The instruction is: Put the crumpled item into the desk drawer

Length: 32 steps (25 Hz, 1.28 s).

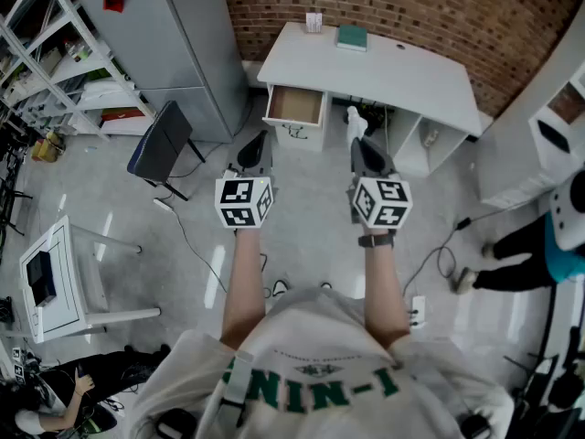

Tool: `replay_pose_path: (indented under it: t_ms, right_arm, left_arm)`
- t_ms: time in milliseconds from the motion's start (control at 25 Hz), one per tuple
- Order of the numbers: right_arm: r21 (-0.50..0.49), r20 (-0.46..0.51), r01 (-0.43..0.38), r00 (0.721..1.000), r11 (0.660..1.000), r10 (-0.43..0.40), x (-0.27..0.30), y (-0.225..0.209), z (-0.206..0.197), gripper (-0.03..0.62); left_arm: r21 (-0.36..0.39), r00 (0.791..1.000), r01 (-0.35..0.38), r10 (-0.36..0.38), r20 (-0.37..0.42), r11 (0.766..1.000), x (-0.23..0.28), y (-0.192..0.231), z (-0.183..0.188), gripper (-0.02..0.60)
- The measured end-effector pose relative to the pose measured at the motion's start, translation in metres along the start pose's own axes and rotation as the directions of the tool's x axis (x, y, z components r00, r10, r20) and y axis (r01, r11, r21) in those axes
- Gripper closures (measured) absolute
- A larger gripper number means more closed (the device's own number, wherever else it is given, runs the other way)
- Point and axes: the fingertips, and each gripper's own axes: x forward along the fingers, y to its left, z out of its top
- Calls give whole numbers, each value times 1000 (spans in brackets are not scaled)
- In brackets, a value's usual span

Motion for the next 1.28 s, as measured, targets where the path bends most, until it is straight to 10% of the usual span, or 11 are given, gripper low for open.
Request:
replay_pose_path:
  t_ms: [1280]
  right_arm:
    - [63,-10,10,1000,998,-9,24,-60,-20,591]
  left_arm:
    - [18,1000,28,-28,-12,999,59,-42,-20,581]
